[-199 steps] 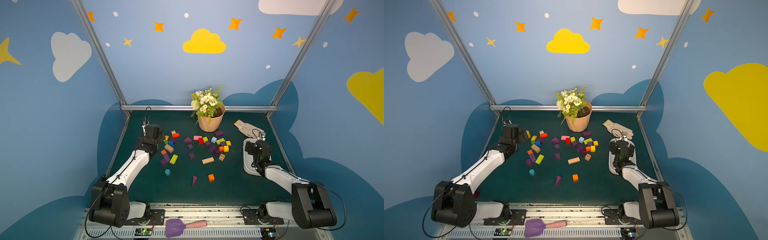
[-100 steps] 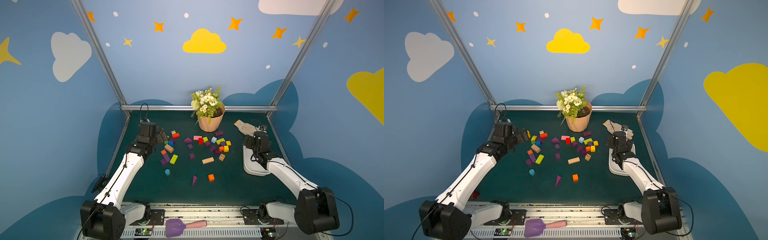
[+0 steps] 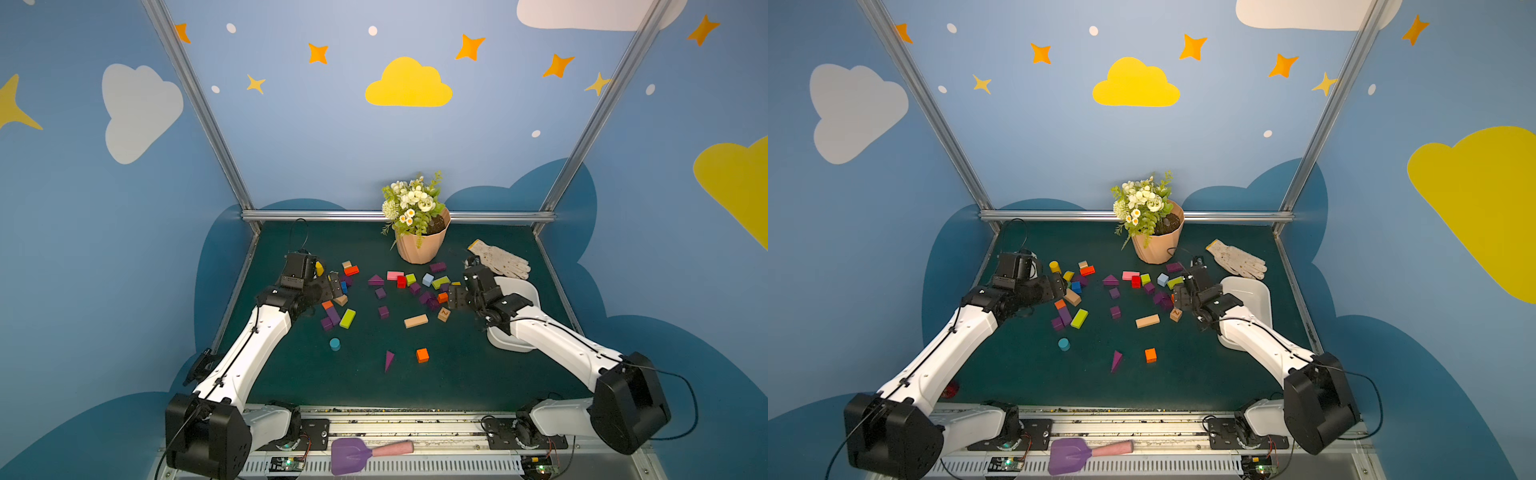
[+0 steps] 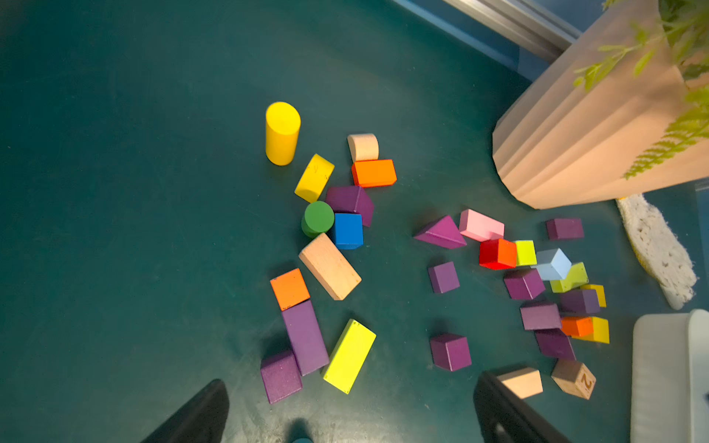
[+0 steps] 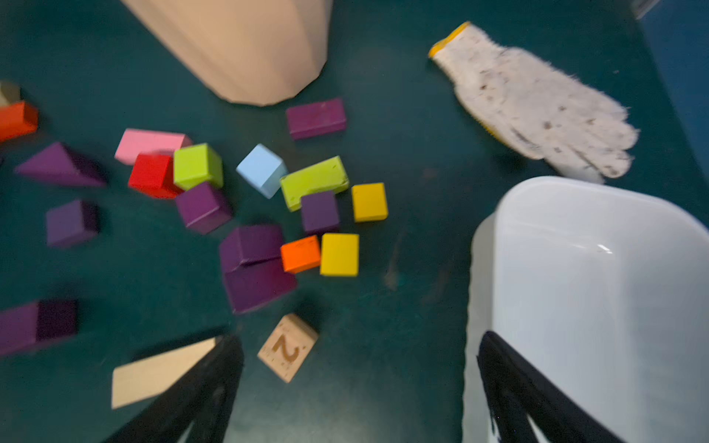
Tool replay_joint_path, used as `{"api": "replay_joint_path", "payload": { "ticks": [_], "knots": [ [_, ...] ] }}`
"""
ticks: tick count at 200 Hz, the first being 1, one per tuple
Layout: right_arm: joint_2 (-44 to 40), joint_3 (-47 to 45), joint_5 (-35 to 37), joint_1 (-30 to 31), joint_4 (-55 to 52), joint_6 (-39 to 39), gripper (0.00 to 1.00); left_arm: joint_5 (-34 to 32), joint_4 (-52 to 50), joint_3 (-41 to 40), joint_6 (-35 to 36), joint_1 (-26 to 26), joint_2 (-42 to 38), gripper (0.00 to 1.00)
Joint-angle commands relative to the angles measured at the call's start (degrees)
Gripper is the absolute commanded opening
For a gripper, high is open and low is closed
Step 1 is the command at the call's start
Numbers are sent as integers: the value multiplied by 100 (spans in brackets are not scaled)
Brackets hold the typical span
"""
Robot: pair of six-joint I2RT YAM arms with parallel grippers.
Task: Pick purple bricks into the storage bin
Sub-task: Pick up the building block from the center of the board.
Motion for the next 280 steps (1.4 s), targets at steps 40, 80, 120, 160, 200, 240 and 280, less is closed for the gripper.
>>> {"api": "replay_joint_path", "payload": {
  "ticks": [40,80,120,160,200,240,280],
  "knots": [
    [786,513,-545,805,-1142,9,94,201,-215,97,145,-95,29,100],
    [996,674,-875,1199,-1376,6,92,193,-207,85,146,-140,35,100],
    [1062,802,-1033,1609,-1592,192,91,152,-224,115,123,-153,39,100],
    [1337,1219,-1067,2179,-1899,450,90,16,-272,139,62,-150,36,100],
    [1715,1695,-1070,2726,-2256,943,88,-565,-420,211,-101,-147,10,100],
    [2115,2067,-1060,3045,-2494,1530,84,-924,-636,359,-405,-49,45,100],
    [2477,2581,-700,3449,-3000,2068,83,-1063,-689,358,-672,35,-134,100]
  ]
}}
